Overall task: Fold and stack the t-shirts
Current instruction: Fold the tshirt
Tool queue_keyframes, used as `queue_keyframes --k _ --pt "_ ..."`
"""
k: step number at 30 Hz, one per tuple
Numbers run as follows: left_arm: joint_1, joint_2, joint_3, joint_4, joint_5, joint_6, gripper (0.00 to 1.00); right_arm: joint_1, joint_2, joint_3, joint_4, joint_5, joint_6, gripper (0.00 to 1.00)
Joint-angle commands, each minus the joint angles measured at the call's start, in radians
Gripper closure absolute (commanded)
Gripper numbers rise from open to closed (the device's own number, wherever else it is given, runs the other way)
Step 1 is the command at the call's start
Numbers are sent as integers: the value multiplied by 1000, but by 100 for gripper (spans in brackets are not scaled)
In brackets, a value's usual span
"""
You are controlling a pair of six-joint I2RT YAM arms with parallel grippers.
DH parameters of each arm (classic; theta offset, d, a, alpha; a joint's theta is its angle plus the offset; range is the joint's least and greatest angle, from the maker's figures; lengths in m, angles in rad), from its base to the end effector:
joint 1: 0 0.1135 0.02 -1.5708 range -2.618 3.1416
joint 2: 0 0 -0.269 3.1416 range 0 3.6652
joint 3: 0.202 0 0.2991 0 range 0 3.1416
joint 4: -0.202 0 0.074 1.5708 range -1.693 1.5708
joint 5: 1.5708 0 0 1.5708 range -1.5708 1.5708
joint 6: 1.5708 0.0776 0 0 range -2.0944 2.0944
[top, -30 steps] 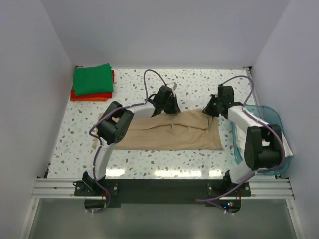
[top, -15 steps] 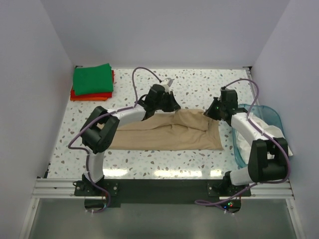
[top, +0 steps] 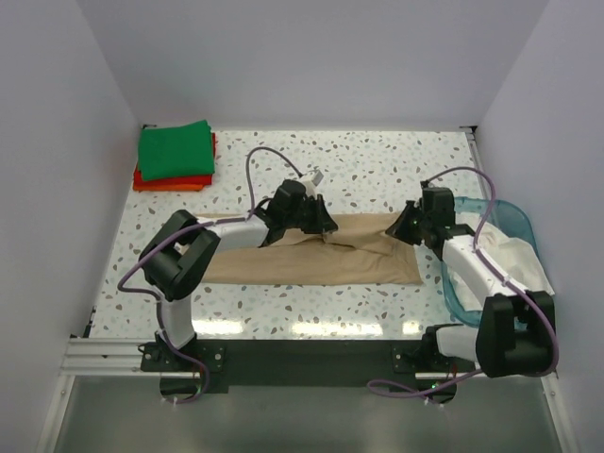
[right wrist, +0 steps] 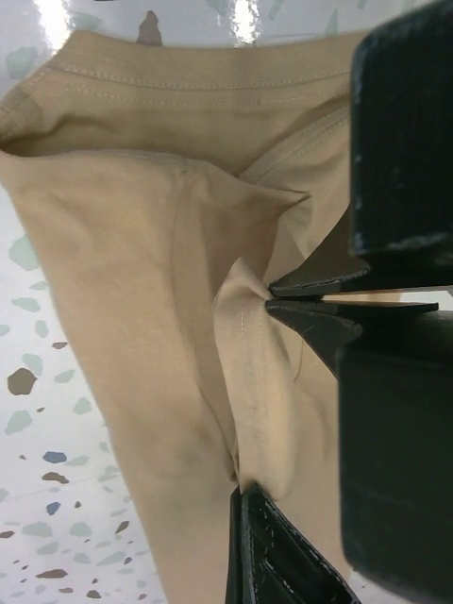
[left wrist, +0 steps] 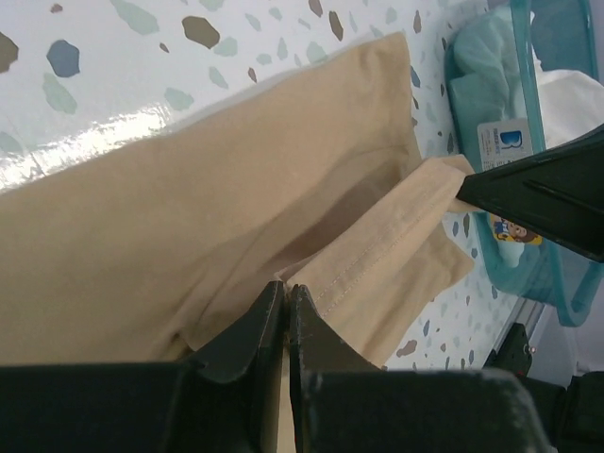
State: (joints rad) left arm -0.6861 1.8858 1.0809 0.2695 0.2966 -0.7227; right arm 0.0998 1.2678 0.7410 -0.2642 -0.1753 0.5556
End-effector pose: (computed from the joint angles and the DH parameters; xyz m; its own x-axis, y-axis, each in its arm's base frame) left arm 0.3548 -0.3199 0.1240 -0.8254 -0.1416 -0.5464 0.3392 0.6493 -0.6807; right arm 0.3260 0.0462 0.1678 -0.7172 0.4502 -0.5320 0.1862 0.8594 0.4762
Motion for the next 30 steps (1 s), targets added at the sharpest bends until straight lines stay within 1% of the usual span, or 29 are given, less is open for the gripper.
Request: queue_keyframes --k 1,5,13,21,24,26,30 --pt "-16 -63 -38 85 29 -12 95 1 -57 -43 14 -41 -16 97" --pt "-29 -67 -71 105 38 -18 95 0 -96 -103 14 -52 -16 96" --pt "-58 -96 -139 126 42 -21 95 0 -176 -163 -10 -55 -10 95" --pt "-59 -126 -208 139 33 -21 96 1 -235 -236 0 -118 13 92" --pt "-59 -123 -211 132 38 -17 96 3 -245 -262 3 -127 23 85" --pt "-59 -122 -214 131 39 -15 94 3 -252 -267 -3 -128 24 82" --pt "-59 -125 -216 131 36 -12 90 5 -280 -261 -27 -124 27 65"
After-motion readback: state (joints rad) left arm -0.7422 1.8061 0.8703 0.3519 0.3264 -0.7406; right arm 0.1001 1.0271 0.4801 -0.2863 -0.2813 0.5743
